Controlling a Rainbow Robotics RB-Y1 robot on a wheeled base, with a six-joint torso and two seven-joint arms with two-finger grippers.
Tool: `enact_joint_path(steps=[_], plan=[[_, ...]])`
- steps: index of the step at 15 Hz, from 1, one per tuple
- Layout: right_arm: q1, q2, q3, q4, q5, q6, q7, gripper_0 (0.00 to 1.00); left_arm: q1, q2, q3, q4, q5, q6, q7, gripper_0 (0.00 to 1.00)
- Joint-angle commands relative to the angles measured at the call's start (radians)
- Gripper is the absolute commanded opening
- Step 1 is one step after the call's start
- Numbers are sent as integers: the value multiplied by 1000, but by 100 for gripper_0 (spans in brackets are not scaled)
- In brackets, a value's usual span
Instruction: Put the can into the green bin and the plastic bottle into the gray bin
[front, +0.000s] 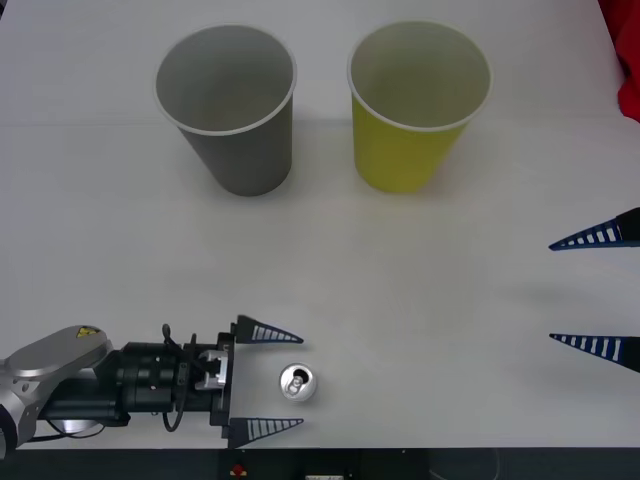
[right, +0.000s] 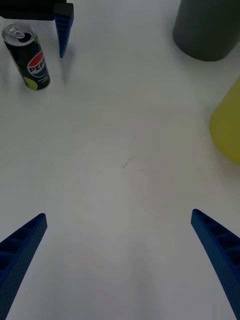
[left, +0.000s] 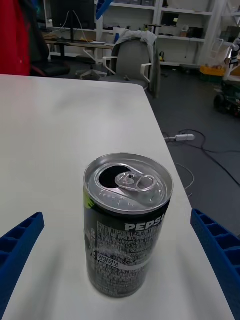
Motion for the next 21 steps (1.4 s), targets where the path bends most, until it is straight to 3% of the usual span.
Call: enact_joint_path(steps=[1,4,5,6,7,21], plan=[[0,0,0,0,0,0,0,100,-3,-9,-1,1,0,16,-3,100],[0,0,0,0,0,0,0,100,-3,-9,-3,1,-2,23,-8,100],[0,0,0,0,0,0,0,100,-5,-9,-10,1,-2,31,-11,85],[0,0,0,0,0,0,0,100,-6,-9,-16,1,-2,39,-12,16],[0,0,0,0,0,0,0,100,-8,-9,-21,1,0,40,-14,0],[0,0,0,0,0,0,0,100,-8,3,-10,-23,13,45,26,0]])
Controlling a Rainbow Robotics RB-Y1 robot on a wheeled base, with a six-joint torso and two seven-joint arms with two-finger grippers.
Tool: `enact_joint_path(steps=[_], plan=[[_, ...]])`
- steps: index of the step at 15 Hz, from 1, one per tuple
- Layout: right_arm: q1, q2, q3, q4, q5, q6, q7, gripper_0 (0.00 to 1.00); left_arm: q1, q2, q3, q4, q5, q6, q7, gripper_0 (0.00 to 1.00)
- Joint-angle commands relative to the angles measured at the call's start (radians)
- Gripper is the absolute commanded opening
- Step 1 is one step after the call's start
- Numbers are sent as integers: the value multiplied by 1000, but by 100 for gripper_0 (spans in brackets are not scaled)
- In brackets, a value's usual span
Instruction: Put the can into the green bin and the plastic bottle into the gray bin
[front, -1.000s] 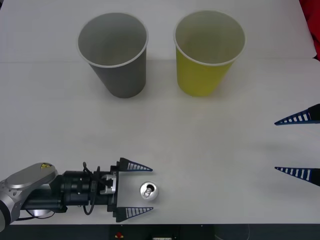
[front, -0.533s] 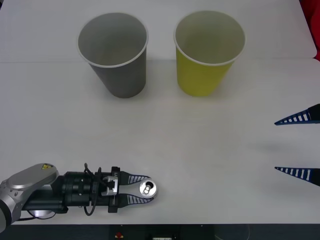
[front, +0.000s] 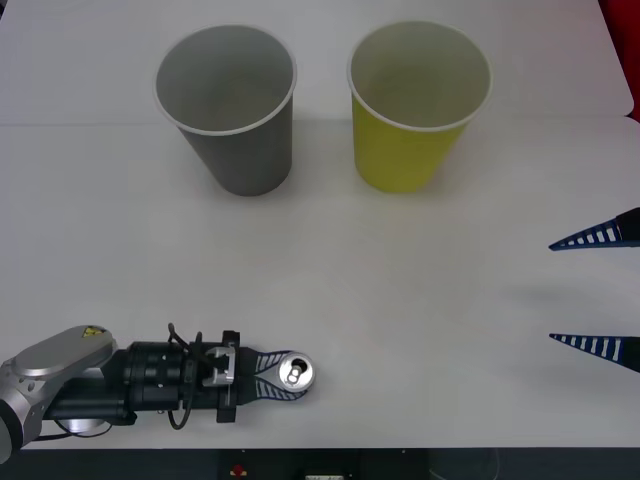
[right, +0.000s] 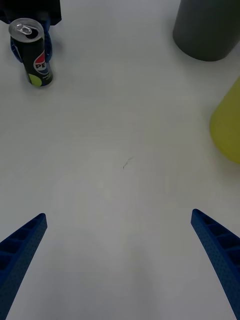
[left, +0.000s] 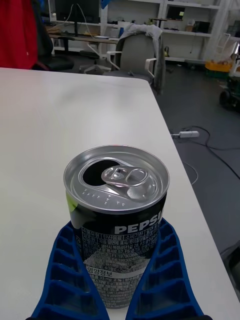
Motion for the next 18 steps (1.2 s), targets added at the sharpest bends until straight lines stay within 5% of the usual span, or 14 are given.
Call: enact_joint_path(steps=[1,6,10,18], plan=[[0,0,0,0,0,0,0,100,1,18,13,-27,3,0,29,0],[0,0,0,0,0,0,0,100,44,107,54,-177,-23,51,188,0],[0,0,0,0,0,0,0,100,149,166,192,-428,-217,184,492,0],[0,0,0,0,0,0,0,100,159,274,220,-773,-560,482,1171,0]])
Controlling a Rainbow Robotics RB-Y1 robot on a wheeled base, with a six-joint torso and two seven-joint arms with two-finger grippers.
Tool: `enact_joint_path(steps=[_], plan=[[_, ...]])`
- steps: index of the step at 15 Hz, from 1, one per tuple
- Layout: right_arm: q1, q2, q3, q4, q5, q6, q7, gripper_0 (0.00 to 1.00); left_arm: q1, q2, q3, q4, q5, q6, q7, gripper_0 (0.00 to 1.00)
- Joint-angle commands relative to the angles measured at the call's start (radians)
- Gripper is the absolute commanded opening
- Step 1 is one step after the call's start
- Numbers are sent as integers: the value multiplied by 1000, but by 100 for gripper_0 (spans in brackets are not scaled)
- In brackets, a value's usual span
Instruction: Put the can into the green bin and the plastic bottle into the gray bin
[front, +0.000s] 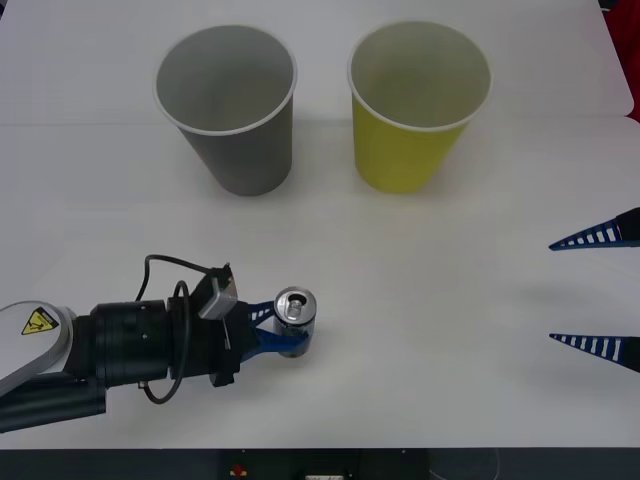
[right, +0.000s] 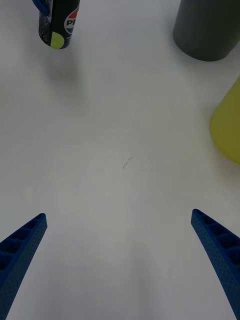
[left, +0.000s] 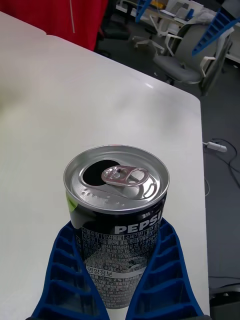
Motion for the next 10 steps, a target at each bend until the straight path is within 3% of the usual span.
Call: enact_joint_path(steps=[1,5,10], plan=[[0,0,0,0,0,0,0,100,-2,48,32,-94,-147,43,264,0],[0,0,0,0,0,0,0,100,-59,62,56,-172,-354,31,639,0],[0,0,0,0,0,0,0,100,-221,60,116,-269,-605,-138,1122,0]])
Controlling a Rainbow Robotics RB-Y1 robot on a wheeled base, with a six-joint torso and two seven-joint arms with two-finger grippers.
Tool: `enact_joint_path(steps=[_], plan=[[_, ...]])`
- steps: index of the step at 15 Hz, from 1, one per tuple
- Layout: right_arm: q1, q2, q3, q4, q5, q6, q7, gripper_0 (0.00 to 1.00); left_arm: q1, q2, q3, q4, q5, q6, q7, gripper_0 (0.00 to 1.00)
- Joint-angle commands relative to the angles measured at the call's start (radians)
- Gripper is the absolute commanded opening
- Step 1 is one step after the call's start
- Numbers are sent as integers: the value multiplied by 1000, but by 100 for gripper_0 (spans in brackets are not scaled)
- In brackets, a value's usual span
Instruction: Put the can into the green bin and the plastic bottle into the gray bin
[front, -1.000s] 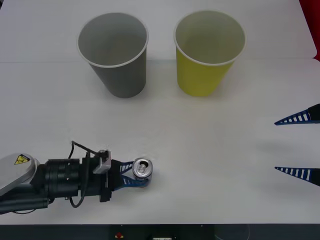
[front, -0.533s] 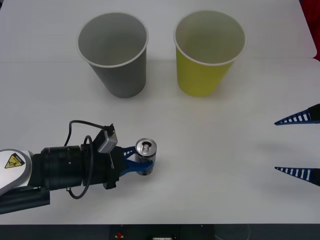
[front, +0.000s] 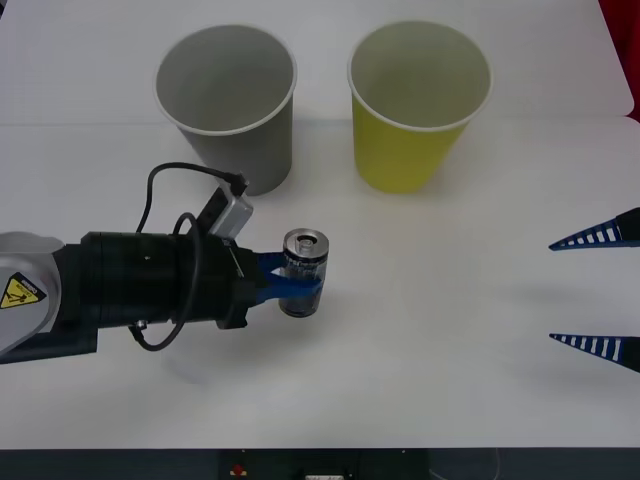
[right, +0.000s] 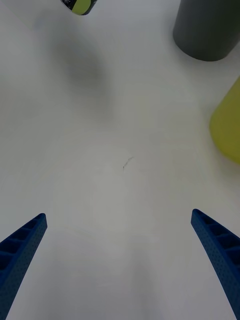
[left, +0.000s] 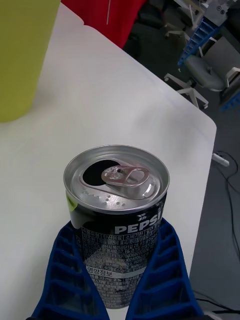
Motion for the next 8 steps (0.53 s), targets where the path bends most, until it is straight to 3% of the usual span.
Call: enact_joint_path(steps=[1,5,8], plan=[[0,0,0,0,0,0,0,100,-99,-5,38,-30,-102,-116,198,0],[0,0,0,0,0,0,0,100,-216,-73,148,12,-113,-319,209,0],[0,0,0,0,0,0,0,100,-326,-133,153,81,-107,-348,209,0]])
